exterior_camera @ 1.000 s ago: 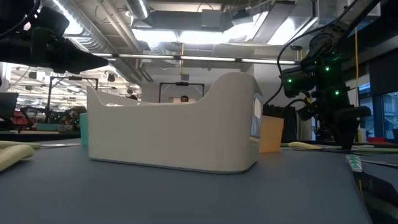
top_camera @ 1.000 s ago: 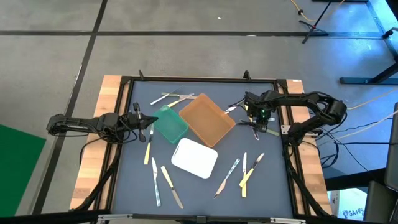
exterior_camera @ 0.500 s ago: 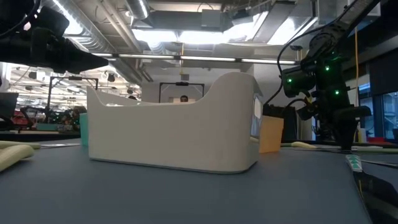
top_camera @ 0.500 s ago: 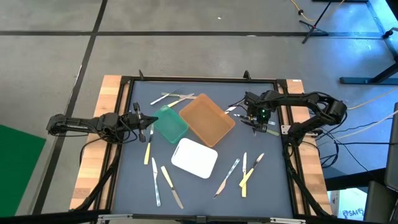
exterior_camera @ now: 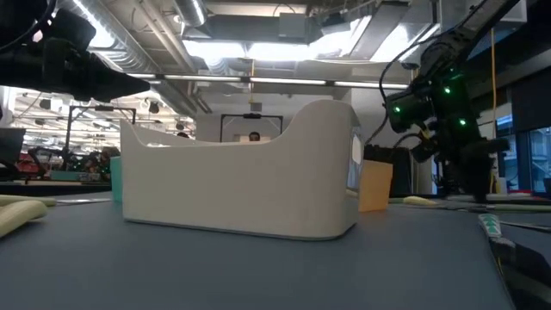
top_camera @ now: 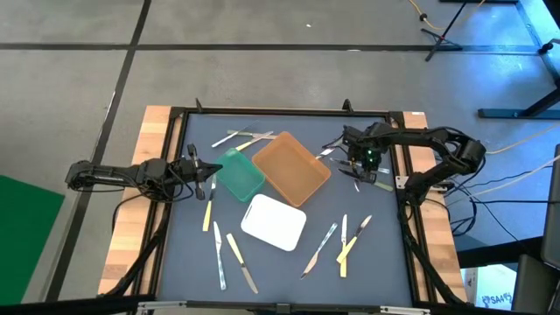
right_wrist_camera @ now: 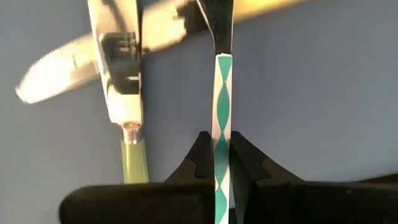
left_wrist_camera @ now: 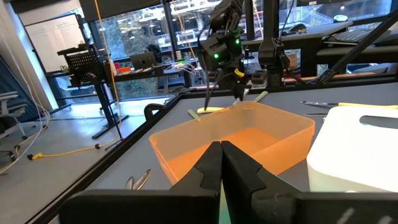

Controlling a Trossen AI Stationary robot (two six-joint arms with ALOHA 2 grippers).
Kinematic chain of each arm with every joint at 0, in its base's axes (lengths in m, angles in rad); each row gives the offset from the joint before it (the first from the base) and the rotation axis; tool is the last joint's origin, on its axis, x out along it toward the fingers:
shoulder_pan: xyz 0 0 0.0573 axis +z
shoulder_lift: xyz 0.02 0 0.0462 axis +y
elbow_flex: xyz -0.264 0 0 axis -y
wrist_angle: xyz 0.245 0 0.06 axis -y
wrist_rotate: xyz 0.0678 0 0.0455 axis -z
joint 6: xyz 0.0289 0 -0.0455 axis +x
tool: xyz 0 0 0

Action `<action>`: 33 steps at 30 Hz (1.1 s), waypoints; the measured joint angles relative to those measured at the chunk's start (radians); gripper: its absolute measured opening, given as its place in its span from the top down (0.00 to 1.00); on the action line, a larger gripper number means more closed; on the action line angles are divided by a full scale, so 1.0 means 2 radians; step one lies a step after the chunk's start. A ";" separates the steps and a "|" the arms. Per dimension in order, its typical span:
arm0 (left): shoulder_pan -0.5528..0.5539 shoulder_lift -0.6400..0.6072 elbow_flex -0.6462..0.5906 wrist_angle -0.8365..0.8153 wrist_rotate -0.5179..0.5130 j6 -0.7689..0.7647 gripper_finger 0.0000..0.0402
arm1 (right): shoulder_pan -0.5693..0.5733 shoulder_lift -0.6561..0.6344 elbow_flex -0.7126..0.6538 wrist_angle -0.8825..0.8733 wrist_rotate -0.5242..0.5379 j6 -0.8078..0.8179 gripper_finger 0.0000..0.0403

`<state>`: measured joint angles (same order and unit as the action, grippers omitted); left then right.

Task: Sort silverware by color (type)
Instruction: Put the blue table knife into the orange bin

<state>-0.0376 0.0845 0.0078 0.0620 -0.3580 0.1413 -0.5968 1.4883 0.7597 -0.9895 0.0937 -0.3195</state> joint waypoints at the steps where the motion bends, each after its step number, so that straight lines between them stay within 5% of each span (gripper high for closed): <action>1: 0.000 0.000 0.000 0.000 0.000 0.000 1.00 | 0.000 0.000 0.007 -0.004 0.000 0.000 0.98; 20: 0.000 0.000 0.000 0.000 0.000 0.000 1.00 | 0.000 -0.002 0.219 -0.170 0.004 0.037 0.98; 33: 0.000 0.000 0.000 0.000 0.000 0.000 1.00 | 0.001 -0.002 0.309 -0.130 -0.098 0.171 0.98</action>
<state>-0.0376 0.0845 0.0078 0.0620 -0.3580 0.1417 -0.5949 1.4838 1.3777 -1.2487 -0.1024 0.0235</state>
